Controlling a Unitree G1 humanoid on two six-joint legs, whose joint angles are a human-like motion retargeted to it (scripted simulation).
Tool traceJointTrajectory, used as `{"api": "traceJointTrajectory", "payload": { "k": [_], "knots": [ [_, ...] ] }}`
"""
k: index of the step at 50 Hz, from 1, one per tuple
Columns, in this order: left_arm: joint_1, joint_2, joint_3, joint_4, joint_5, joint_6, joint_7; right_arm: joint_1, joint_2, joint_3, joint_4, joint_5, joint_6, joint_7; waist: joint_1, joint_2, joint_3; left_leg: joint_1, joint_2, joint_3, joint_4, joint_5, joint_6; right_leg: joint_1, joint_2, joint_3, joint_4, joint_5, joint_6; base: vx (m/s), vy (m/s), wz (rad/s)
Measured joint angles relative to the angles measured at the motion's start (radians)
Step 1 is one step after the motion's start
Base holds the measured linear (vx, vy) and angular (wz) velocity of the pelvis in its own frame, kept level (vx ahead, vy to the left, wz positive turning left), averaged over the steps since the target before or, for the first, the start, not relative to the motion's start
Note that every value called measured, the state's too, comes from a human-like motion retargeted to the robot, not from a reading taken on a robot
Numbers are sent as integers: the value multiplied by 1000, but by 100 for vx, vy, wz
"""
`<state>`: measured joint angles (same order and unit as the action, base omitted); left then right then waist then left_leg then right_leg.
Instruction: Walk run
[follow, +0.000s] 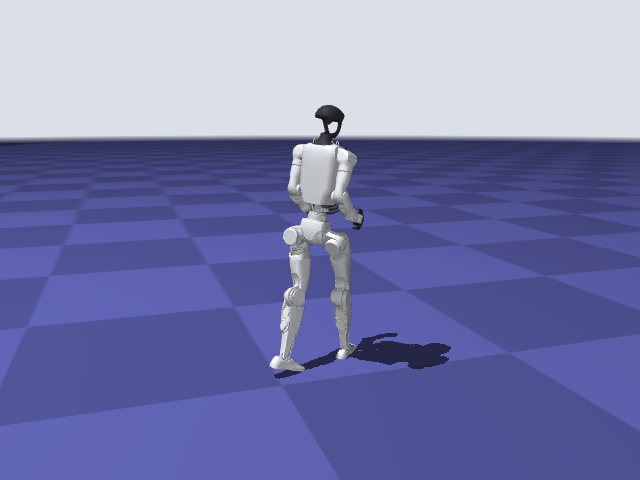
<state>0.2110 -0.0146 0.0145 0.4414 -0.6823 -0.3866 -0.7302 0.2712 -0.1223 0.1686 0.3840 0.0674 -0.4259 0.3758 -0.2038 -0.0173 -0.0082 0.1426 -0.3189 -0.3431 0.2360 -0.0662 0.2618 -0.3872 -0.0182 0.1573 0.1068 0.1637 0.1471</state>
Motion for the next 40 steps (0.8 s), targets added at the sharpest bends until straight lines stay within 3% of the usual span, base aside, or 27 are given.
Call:
{"api": "traceJointTrajectory", "payload": {
  "k": [2,3,5,7,8,11,15,20,25,28,30,33,35,37,38,40],
  "knots": [
    [49,-34,29,3,-12,7,-2,-18,-22,-26,-16,-60,7,-7,-45,24,-23,12,8,31,63,107,-26,28,-20,-41,59,-67,-32,103,6,192],
    [70,-50,47,8,-13,12,-12,-20,-24,-40,-24,-88,7,-23,-69,50,-36,-10,25,37,126,190,-78,42,9,22,92,-118,-55,99,-13,247],
    [96,-75,52,25,3,22,-20,-16,-15,-93,-33,-112,6,-72,-104,95,-56,-98,72,89,303,344,-283,72,9,-53,122,-195,-94,81,-19,279],
    [111,-89,44,26,21,5,4,-7,-1,-116,-40,-87,1,-112,-89,52,-76,-170,195,384,432,413,-418,118,-65,-165,88,-204,-104,71,-21,193],
    [114,-91,48,20,22,-6,9,-10,6,-116,-42,-69,-1,-126,-73,31,-79,-183,246,521,478,463,-439,139,-84,-211,79,-214,-115,58,-18,139],
    [117,-85,61,0,26,-7,-7,-36,25,-119,-51,-25,-5,-137,-27,-16,-64,-285,250,635,610,351,-324,216,-98,-218,45,-240,-117,54,-14,113],
    [110,-68,82,-38,41,-9,-8,-91,15,-116,-87,-43,-14,-155,100,-48,-40,-523,171,643,640,219,-306,288,-98,-304,-20,-259,-109,64,-16,25],
    [96,-56,100,-114,70,-48,36,-187,-30,-111,-143,-83,-34,-226,192,-52,16,-698,306,824,409,61,-169,355,-24,-362,-38,-341,-127,61,-20,49],
    [77,-89,123,-165,87,-80,89,-299,-66,-128,-135,-45,-65,-239,267,-43,87,-817,318,876,136,-16,-83,430,54,-385,-54,-372,-142,83,-14,4],
    [79,-102,135,-174,78,-90,105,-305,-70,-129,-112,-30,-73,-215,285,-77,101,-838,314,898,99,-15,-81,468,51,-396,-47,-294,-126,104,-7,2],
    [69,-103,146,-168,77,-89,105,-295,-66,-140,-70,-38,-82,-196,287,-108,98,-839,301,898,146,6,-22,480,28,-422,-28,-188,-95,114,-1,16],
    [54,-96,149,-160,85,-94,115,-245,-47,-168,46,-96,-85,-195,288,-136,80,-831,272,836,220,-130,-38,470,-14,-466,63,121,-51,150,4,16],
    [34,-88,151,-156,87,-106,141,-186,-30,-160,143,-154,-83,-226,260,-119,76,-814,331,789,299,-221,-51,418,0,-380,230,327,-57,155,2,76],
    [-10,-74,116,-159,77,-111,169,-123,-26,-159,219,-165,-86,-269,153,-88,113,-710,257,696,346,-334,-25,309,-8,-438,614,360,-163,132,-3,267],
    [-50,-62,98,-162,67,-112,174,-106,-18,-166,245,-159,-91,-288,105,-66,134,-672,226,631,356,-369,-25,249,30,-422,747,360,-182,132,-18,257],
    [-136,-26,82,-163,44,-106,172,-62,11,-174,271,-145,-96,-305,76,9,150,-647,275,526,397,-418,-60,111,144,-372,890,244,-160,129,-33,124]
  ]
}}
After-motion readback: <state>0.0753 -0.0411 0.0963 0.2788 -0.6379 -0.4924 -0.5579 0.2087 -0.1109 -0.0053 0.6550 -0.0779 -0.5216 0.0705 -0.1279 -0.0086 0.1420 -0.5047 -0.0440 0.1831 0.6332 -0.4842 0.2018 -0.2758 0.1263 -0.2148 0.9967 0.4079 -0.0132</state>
